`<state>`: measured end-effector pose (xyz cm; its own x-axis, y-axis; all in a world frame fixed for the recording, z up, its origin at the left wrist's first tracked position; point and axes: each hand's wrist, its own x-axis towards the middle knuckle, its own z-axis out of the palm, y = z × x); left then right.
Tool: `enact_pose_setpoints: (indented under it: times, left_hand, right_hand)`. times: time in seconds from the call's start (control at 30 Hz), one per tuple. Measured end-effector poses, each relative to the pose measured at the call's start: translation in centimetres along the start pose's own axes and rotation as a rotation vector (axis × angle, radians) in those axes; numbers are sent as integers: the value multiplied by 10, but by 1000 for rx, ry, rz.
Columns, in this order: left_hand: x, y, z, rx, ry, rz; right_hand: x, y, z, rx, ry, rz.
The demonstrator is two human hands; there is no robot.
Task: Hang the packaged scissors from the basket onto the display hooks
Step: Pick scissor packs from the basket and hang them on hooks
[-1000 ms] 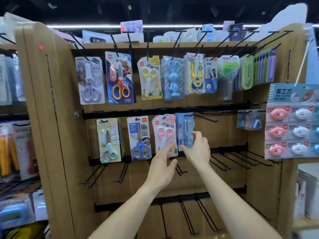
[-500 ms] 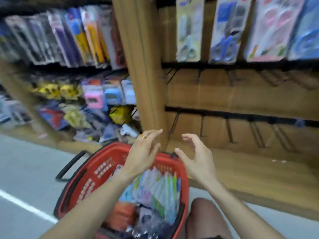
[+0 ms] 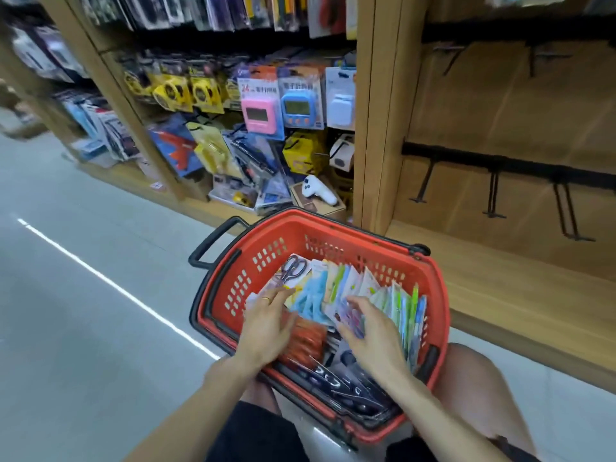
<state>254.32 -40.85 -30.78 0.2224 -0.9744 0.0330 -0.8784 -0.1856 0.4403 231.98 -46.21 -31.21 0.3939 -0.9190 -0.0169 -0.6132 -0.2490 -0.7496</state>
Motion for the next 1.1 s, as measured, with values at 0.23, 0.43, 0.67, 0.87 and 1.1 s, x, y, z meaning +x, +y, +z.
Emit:
enact_pose_setpoints:
  times: [0.23, 0.43, 0.67, 0.87, 1.1]
  left_hand:
    - [-3, -3, 12, 69, 6, 57]
    - [5, 20, 26, -52, 9, 97]
    - [23, 89, 52, -262, -147, 210]
    - [43, 108, 70, -157, -218, 230]
    - [42, 84, 78, -18, -261, 320]
  right_hand:
    - [-13, 0, 16, -114, -16, 1]
    - [-20, 0, 12, -98, 198, 135]
    - [-16, 11, -22, -212, 256, 514]
    - [24, 11, -16, -324, 200, 677]
    - [46, 17, 5, -582, 198, 753]
